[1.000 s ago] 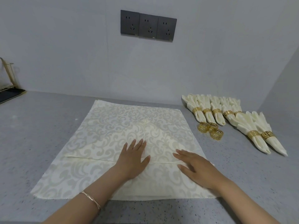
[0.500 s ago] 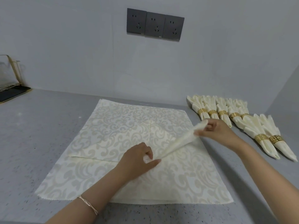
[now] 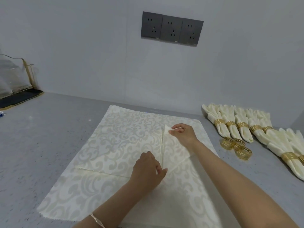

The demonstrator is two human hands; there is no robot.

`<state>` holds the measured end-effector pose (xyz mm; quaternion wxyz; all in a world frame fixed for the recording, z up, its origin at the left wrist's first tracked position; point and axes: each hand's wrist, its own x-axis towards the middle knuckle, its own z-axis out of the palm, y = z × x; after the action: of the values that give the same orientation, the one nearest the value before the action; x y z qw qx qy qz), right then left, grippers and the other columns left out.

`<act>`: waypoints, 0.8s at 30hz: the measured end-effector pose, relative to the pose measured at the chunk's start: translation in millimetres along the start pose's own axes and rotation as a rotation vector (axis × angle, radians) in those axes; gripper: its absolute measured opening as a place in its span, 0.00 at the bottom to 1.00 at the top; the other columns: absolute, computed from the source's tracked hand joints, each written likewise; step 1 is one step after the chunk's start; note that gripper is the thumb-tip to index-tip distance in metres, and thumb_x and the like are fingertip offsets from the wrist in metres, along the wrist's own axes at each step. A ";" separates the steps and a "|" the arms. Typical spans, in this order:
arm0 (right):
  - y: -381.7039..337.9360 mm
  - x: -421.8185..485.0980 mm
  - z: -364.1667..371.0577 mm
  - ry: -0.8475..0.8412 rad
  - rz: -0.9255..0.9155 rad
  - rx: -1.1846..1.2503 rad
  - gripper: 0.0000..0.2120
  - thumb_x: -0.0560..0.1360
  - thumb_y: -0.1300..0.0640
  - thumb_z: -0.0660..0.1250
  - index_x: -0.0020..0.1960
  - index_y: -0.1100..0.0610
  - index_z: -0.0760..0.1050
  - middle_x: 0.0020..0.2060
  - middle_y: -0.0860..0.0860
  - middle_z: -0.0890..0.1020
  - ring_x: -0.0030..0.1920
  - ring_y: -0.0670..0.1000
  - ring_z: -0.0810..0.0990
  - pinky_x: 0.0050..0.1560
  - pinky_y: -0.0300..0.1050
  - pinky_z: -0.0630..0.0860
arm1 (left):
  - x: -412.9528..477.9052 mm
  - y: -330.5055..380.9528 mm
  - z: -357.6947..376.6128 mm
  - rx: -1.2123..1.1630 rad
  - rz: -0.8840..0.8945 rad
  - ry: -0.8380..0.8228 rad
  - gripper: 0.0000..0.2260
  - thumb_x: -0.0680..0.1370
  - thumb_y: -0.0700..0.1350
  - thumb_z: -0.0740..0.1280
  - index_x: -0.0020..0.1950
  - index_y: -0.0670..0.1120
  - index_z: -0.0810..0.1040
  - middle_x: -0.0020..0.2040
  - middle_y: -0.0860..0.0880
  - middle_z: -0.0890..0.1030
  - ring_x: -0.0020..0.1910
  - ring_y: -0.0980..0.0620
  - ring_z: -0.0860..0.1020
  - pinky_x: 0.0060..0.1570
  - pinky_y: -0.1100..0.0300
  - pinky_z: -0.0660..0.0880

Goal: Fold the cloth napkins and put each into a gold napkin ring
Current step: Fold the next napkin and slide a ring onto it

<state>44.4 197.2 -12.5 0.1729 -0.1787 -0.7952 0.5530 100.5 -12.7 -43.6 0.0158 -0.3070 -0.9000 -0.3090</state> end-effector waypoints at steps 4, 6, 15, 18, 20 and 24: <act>23.2 6.1 9.9 0.011 -0.004 -0.090 0.07 0.68 0.64 0.75 0.42 0.58 0.79 0.27 0.48 0.75 0.31 0.45 0.75 0.45 0.37 0.76 | 2.7 2.0 0.0 0.120 0.042 0.024 0.13 0.77 0.58 0.61 0.49 0.50 0.77 0.51 0.55 0.69 0.56 0.56 0.68 0.54 0.66 0.64; 28.1 8.0 12.3 0.009 -0.049 -0.134 0.07 0.68 0.64 0.75 0.42 0.56 0.78 0.30 0.47 0.77 0.33 0.44 0.74 0.46 0.39 0.76 | 1.0 -1.9 3.9 0.176 0.062 0.019 0.21 0.75 0.62 0.53 0.62 0.53 0.70 0.56 0.55 0.67 0.58 0.55 0.67 0.56 0.65 0.61; 8.9 -15.5 2.0 0.046 -0.203 -0.232 0.10 0.77 0.53 0.65 0.58 0.51 0.77 0.55 0.42 0.78 0.51 0.42 0.76 0.49 0.30 0.69 | 3.0 -14.8 16.1 0.333 0.194 -0.210 0.40 0.66 0.60 0.25 0.78 0.53 0.40 0.78 0.57 0.39 0.76 0.56 0.37 0.72 0.55 0.33; 4.4 -57.6 -16.7 -0.057 -0.293 -0.345 0.16 0.81 0.48 0.57 0.66 0.49 0.74 0.63 0.39 0.74 0.63 0.37 0.70 0.63 0.30 0.63 | 3.4 -14.5 14.6 0.330 0.192 -0.232 0.36 0.71 0.60 0.27 0.78 0.52 0.40 0.78 0.57 0.40 0.76 0.57 0.37 0.73 0.54 0.34; 11.0 -90.7 -27.2 -0.209 -0.343 -0.482 0.19 0.81 0.47 0.53 0.71 0.47 0.68 0.68 0.37 0.67 0.69 0.35 0.62 0.70 0.33 0.55 | 2.7 -13.3 14.0 0.356 0.183 -0.258 0.27 0.80 0.57 0.35 0.78 0.51 0.40 0.78 0.57 0.41 0.76 0.57 0.38 0.74 0.54 0.34; 27.9 -136.3 -33.6 -0.472 -0.450 -0.741 0.22 0.82 0.46 0.47 0.76 0.45 0.54 0.73 0.34 0.52 0.73 0.32 0.45 0.72 0.32 0.37 | 2.0 -10.5 13.1 0.366 0.165 -0.272 0.24 0.84 0.52 0.42 0.79 0.50 0.41 0.78 0.55 0.41 0.76 0.57 0.38 0.74 0.54 0.35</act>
<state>182.3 169.0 -38.2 0.0279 0.0784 -0.9747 0.2073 95.1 -10.7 -59.4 -0.0249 -0.4101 -0.9068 -0.0944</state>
